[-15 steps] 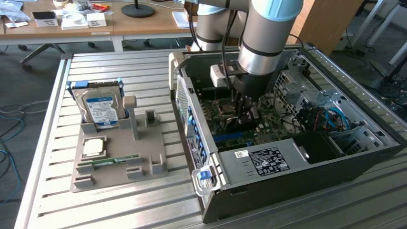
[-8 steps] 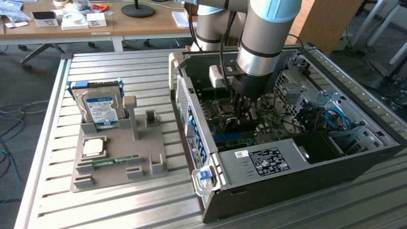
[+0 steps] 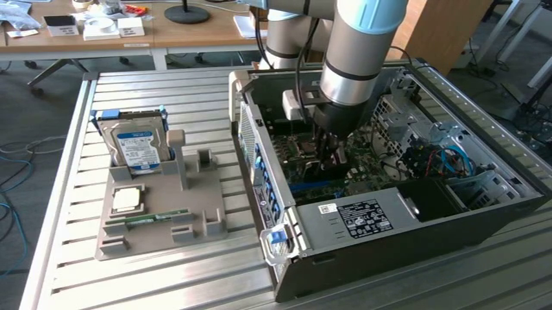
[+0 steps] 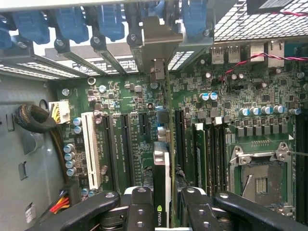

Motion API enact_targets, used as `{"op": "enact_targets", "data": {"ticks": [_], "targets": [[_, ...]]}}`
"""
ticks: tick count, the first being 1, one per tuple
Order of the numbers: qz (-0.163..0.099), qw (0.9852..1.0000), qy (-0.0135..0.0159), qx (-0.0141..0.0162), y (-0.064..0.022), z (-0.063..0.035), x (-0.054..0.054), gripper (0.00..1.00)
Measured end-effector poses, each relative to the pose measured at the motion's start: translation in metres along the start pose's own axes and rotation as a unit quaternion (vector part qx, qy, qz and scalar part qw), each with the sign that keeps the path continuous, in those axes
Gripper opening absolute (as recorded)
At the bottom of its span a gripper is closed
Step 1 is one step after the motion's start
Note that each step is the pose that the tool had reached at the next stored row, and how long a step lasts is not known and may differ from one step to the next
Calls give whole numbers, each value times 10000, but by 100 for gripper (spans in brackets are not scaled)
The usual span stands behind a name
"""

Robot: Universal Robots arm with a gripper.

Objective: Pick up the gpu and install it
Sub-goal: 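Insert the gpu into the slot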

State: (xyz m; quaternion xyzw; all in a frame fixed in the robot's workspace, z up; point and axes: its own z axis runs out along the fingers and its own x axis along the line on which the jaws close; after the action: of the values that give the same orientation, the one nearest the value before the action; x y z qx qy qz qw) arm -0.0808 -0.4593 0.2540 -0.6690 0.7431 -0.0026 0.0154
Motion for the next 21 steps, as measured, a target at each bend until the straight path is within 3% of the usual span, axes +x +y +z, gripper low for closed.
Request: {"op": "enact_targets", "data": {"ticks": [21], "targets": [[19,10000,-15,-1,-8,9,30,27]]}}
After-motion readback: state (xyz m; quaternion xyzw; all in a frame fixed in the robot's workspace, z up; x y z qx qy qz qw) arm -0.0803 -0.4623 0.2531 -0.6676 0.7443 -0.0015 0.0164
